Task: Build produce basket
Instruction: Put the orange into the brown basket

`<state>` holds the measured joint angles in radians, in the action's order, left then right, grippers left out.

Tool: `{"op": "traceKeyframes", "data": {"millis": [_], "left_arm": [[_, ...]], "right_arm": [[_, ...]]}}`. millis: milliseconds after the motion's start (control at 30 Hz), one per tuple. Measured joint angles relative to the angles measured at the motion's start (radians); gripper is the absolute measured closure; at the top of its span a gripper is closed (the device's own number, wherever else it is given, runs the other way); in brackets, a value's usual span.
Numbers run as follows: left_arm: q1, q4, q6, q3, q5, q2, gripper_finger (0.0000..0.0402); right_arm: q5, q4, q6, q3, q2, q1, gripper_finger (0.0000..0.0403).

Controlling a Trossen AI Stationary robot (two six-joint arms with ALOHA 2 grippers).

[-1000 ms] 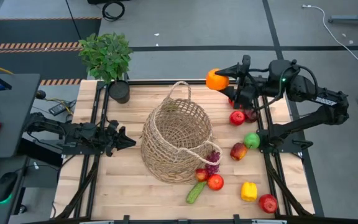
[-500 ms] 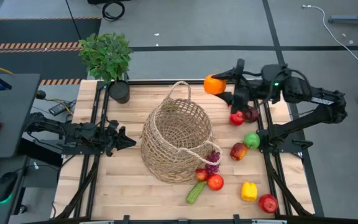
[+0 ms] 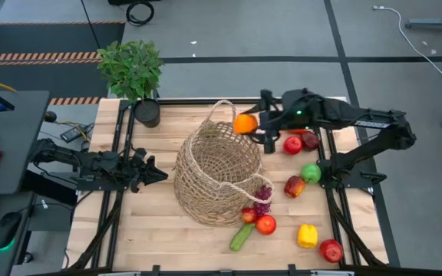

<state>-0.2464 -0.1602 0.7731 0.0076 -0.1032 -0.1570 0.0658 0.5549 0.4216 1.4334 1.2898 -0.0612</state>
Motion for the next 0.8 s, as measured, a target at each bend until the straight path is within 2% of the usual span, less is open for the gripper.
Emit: {"op": "traceKeyframes", "data": {"millis": [167,300,800], "left_arm": [[0.0,0.0,0.0,0.0,0.0,0.0,0.0341],[0.0,0.0,0.0,0.0,0.0,0.0,0.0344],[0.0,0.0,0.0,0.0,0.0,0.0,0.0344]], "right_arm": [[-0.099,0.018,-0.123,0.0,0.09,0.005,0.0125],[-0.104,0.04,-0.16,0.0,0.173,0.029,0.0125],[-0.103,0.001,-0.062,0.0,0.386,0.052,0.0125]]}}
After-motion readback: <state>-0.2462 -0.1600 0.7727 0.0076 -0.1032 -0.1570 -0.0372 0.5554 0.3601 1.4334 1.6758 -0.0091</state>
